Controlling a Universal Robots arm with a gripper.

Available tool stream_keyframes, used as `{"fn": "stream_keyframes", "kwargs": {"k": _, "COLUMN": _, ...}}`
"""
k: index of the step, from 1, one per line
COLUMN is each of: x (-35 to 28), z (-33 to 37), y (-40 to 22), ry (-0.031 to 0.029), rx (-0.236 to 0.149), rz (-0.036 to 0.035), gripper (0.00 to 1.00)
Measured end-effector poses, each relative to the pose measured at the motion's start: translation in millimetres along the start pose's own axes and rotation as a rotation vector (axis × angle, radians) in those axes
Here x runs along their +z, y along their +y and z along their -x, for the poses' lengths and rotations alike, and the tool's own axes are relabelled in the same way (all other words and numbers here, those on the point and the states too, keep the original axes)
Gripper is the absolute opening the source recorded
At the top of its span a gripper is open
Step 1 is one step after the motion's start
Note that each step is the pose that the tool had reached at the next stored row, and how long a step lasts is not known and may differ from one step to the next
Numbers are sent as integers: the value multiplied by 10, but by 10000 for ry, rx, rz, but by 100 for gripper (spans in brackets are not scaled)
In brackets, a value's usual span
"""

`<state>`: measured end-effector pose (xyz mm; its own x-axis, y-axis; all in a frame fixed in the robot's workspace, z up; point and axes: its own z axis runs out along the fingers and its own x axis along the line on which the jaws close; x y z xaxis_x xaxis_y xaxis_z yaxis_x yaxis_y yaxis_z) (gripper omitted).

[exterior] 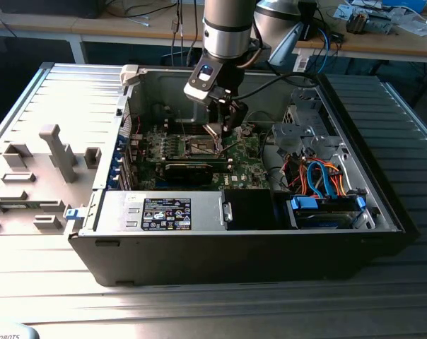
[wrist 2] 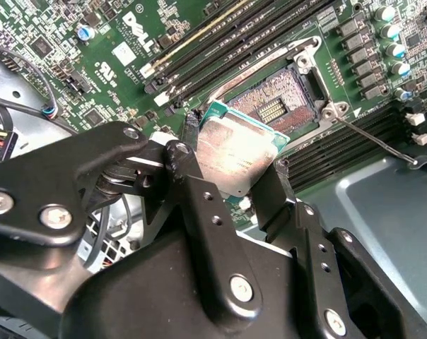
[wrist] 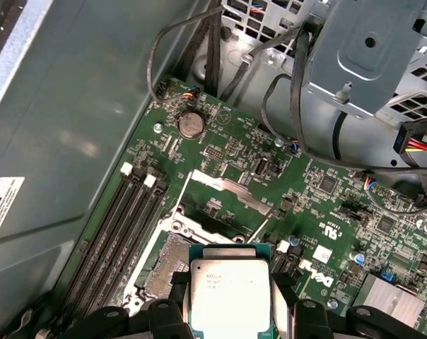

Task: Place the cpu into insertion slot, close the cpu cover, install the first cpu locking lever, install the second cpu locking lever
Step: 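Place the cpu into insertion slot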

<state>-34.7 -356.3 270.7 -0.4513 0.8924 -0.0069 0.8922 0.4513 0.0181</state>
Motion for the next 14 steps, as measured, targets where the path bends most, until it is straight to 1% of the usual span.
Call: {"fn": "stream_keyframes", "kwargs": {"k": 14, "x": 0, "z": 0, "y": 0, "ry": -16, "rx": 288, "rz": -8, "gripper": 54}}
